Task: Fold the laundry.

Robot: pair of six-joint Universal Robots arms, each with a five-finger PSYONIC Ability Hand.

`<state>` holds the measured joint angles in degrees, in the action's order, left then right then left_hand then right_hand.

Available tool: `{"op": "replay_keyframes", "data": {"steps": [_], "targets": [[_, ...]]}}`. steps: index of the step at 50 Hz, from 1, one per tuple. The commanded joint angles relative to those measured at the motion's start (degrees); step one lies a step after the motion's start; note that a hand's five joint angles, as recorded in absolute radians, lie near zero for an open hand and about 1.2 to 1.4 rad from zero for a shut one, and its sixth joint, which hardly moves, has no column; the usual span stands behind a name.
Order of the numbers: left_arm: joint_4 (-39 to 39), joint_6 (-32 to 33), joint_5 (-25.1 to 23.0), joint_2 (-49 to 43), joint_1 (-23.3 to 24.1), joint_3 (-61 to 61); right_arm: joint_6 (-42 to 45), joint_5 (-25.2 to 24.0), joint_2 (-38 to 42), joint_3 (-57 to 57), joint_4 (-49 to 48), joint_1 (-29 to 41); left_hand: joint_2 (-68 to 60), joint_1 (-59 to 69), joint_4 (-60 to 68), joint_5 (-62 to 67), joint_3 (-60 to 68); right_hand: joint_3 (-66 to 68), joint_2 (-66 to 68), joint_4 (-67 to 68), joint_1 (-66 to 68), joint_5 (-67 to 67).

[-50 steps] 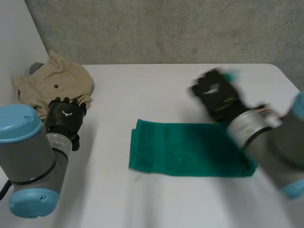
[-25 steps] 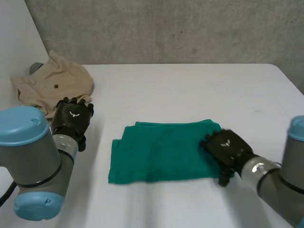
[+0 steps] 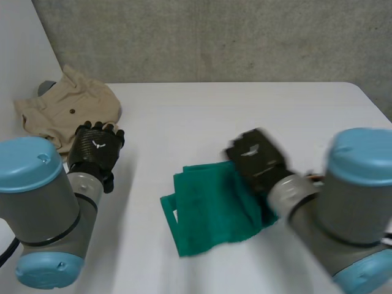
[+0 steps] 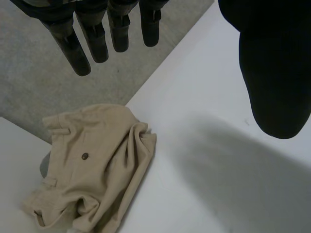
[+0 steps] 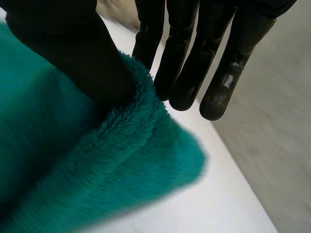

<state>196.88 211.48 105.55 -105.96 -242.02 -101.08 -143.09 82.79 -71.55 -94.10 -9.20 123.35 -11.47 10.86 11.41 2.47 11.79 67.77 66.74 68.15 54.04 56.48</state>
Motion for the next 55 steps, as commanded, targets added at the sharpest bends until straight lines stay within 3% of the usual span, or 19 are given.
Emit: {"op": "replay_keyframes", "data": {"steps": [1,5,7,8,16,21,25,31,36,44,55], "targets": [[0.08,-0.1,0.27,1.1,0.14,0.09,0.18,-2.28,7.12,4.01,3.58,15.51,1.47,-0.86,-1.41,-2.47,-1.79,12.23,13.26,11.85,25.96,13.52],[0.26,-0.98,0.27,1.8,0.4,1.31,-0.79,-7.55,6.69,1.9,1.47,15.26,1.47,-0.86,-1.41,-2.47,-1.79,7.62,8.66,7.25,21.36,8.92],[0.26,-1.95,0.27,1.8,0.84,2.46,-1.57,-8.61,6.6,1.72,0.68,14.38,1.47,-0.86,-1.41,-2.47,-1.79,-25.38,-24.35,-25.76,-11.65,-24.08],[0.17,-3.34,0.27,1.72,1.63,3.77,-3.06,-8.44,6.07,1.81,0.07,12.2,1.47,-0.86,-1.41,-2.47,-1.79,-57.77,-56.74,-58.15,-44.04,-56.48],[-1.41,-9.24,-0.17,-1.08,9.17,10.89,-15.0,-1.41,-0.25,2.51,0.67,0.51,1.47,-0.86,-1.41,-2.47,-1.79,-57.77,-56.74,-58.15,-44.04,-56.48],[-6.59,-13.54,-0.17,-7.06,16.04,15.9,-19.06,-1.32,-0.52,3.65,5.32,-0.91,1.47,-0.86,-1.41,-2.47,-1.79,-57.77,-56.74,-58.15,-44.04,-56.48],[-12.64,-18.98,-0.17,-11.72,18.33,19.68,-20.56,-1.4,1.67,6.64,11.22,-1.7,1.47,-0.86,-1.41,-2.47,-1.79,-57.77,-56.74,-58.15,-44.04,-56.48],[-19.86,-25.15,-0.78,-17.17,19.57,23.38,-23.2,-1.23,7.64,10.24,13.77,-2.15,1.47,-0.86,-1.41,-2.47,-1.79,-57.77,-56.74,-58.15,-44.04,-56.48],[-25.22,-25.24,-0.78,-22.61,19.48,25.48,-23.11,-1.4,12.38,12.27,14.21,-1.71,1.47,-0.86,-1.41,-2.47,-1.79,-57.77,-56.74,-58.15,-44.04,-56.48],[-27.08,-24.98,0.62,-23.95,18.17,25.75,-21.71,-1.58,17.84,15.25,17.54,-1.71,1.47,-0.86,-1.41,-2.47,-1.79,-57.77,-56.74,-58.15,-44.04,-56.48],[-28.4,-21.46,1.24,-22.19,17.54,26.1,-20.3,-1.49,15.05,13.95,15.63,-2.41,1.47,-0.86,-1.41,-2.47,-1.79,-57.77,-56.74,-58.15,-44.04,-56.48]]}}
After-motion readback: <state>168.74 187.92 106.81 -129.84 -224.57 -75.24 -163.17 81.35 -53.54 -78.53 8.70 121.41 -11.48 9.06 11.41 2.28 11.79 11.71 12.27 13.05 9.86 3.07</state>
